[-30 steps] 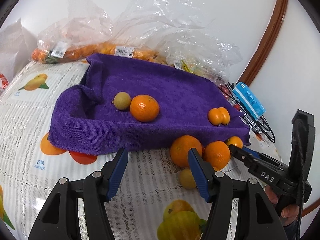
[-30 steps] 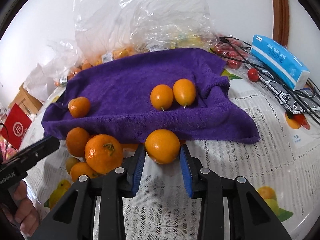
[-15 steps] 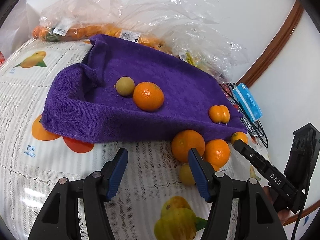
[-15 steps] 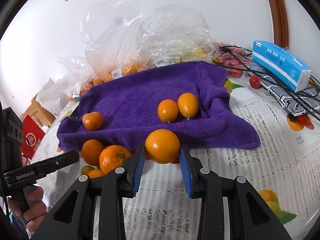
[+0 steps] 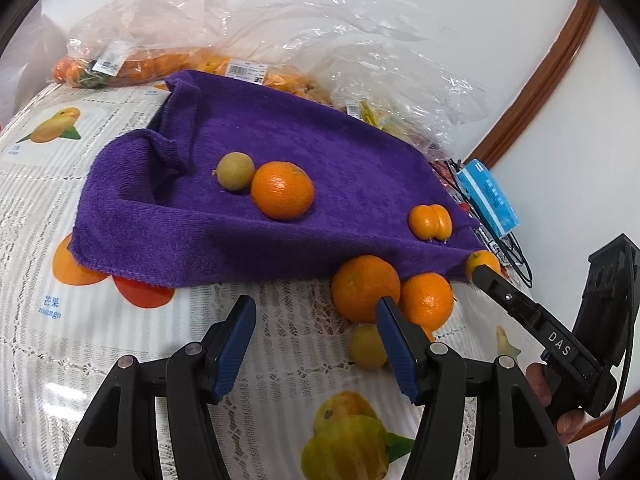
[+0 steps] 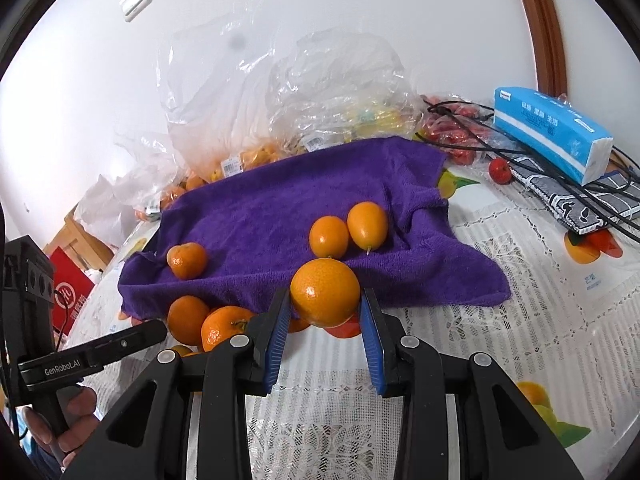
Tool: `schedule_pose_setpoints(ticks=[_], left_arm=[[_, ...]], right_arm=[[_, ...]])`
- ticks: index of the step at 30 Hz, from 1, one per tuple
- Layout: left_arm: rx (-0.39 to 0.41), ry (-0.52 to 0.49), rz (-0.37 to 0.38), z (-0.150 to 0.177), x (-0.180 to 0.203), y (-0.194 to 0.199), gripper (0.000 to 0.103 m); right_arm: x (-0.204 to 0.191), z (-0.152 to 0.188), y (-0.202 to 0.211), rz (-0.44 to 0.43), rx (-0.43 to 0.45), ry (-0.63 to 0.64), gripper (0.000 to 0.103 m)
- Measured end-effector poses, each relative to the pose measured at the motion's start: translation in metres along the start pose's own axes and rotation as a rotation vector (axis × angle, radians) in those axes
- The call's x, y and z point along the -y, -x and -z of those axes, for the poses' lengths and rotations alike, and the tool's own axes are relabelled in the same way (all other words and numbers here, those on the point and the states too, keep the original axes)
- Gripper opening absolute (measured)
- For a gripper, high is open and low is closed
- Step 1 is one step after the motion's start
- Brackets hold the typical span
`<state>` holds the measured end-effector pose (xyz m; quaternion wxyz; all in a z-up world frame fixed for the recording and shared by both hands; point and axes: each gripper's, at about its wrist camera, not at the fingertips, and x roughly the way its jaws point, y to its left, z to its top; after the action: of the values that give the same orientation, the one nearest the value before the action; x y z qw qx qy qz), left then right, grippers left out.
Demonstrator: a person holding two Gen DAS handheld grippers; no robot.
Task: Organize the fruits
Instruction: 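Grasp a large orange with the left tool while the right tool holds its orange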
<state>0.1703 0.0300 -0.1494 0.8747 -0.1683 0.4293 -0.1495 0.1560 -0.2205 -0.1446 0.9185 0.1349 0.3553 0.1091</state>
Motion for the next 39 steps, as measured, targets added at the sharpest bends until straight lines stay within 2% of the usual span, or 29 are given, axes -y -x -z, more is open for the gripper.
schedule_pose_setpoints(ticks=[4, 9, 14, 17, 20, 23, 26, 27, 31, 36, 39], left_arm=[[0.010, -0.046, 0.012, 0.002, 0.010, 0.000, 0.060], [0.043, -0.125, 0.011, 0.002, 0.027, -0.002, 0.060], [0.007, -0.205, 0.009, -0.003, 0.045, -0.016, 0.060], [0.005, -0.192, 0.022, -0.007, 0.046, -0.021, 0.062], [-0.015, -0.134, 0.047, -0.011, 0.037, -0.025, 0.063], [-0.031, -0.087, 0.034, -0.011, 0.029, -0.028, 0.060], [-0.008, -0.065, 0.022, -0.012, 0.024, -0.025, 0.059], [-0.006, -0.063, 0.020, -0.011, 0.024, -0.025, 0.059], [-0.047, -0.105, 0.033, -0.009, 0.031, -0.033, 0.039], [-0.038, -0.147, 0.008, -0.006, 0.038, -0.031, 0.039], [-0.047, -0.116, 0.027, -0.009, 0.034, -0.034, 0.041]], right_arm=[[-0.002, 0.001, -0.002, -0.019, -0.021, 0.002, 0.035], [-0.006, 0.001, 0.005, -0.029, 0.002, 0.016, 0.035], [-0.004, -0.001, 0.011, -0.023, 0.025, 0.007, 0.035], [0.000, -0.003, 0.011, -0.025, 0.023, -0.014, 0.035], [0.002, -0.003, 0.010, -0.035, 0.017, -0.030, 0.035], [0.002, -0.002, 0.009, -0.032, 0.012, -0.028, 0.035], [0.001, -0.002, 0.007, -0.038, 0.002, -0.028, 0.035], [0.001, -0.001, 0.006, -0.039, -0.001, -0.030, 0.035], [0.000, -0.001, 0.006, -0.048, -0.006, -0.031, 0.035], [-0.001, -0.001, 0.006, -0.044, -0.003, -0.024, 0.035], [-0.002, -0.001, 0.004, -0.039, -0.012, -0.020, 0.035]])
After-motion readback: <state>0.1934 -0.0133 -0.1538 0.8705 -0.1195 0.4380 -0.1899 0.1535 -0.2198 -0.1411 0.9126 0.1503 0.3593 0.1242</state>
